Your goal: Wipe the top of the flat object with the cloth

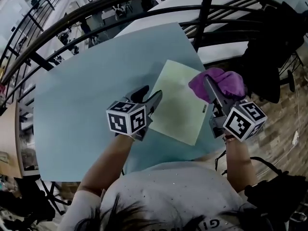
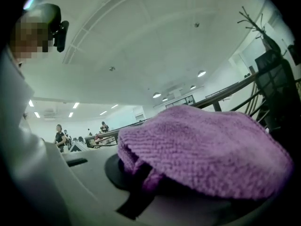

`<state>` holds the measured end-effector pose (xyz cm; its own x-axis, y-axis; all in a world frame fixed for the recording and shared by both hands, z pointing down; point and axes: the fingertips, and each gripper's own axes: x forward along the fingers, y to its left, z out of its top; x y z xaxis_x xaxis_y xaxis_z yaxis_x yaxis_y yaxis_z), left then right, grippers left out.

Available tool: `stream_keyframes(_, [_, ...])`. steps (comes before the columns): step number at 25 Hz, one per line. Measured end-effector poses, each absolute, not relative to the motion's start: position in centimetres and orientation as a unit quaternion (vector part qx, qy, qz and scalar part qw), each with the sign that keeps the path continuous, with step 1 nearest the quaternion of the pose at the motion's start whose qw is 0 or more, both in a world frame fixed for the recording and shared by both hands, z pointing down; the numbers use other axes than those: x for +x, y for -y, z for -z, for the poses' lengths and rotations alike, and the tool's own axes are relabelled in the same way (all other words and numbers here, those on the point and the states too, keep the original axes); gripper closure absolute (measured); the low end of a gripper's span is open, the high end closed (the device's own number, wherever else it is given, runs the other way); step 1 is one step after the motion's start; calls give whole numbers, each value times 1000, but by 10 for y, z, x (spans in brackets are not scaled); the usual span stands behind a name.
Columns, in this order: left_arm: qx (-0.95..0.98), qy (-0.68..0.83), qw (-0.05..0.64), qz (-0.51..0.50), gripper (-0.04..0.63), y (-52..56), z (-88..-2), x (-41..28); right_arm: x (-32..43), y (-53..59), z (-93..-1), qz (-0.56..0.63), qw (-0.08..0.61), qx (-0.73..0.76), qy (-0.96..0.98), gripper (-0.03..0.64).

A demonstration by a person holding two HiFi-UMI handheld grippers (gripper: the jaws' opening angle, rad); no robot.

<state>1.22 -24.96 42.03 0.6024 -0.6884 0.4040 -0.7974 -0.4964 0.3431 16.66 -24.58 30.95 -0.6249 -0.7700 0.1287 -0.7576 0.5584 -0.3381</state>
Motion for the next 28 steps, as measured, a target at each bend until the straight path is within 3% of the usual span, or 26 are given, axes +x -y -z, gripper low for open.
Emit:
stream_keyframes(3, [838,446,267,-167,239,247,-451,19,153,254,-307,166,-6,-407,-898,584])
stream_keyframes(4, [832,447,272,-182,225,247,-458,17,144,259,-304,155,-16,-400,-903,584])
stream_keyframes(8, [810,452,306,-215,231,254,-485,6,98,292,-312,104,-64,-355,-927,584])
stream_keyframes(13, [824,429,270,-253,315,256,-498,20,66,334,-368,110,-107,-320,-935,584])
stream_keyframes(17, [827,427,262,-257,317,258,-502,23,41,352,-418,122,-164,-305,-930,584])
stream_keyframes(21, [826,429,252,-263,318,258,-502,18,29,357,-474,89,-293,-305,-902,584])
stream_keyframes(28, [827,437,242,-256,318,257,-497,12,55,356,-480,71,-346,-330,-875,584])
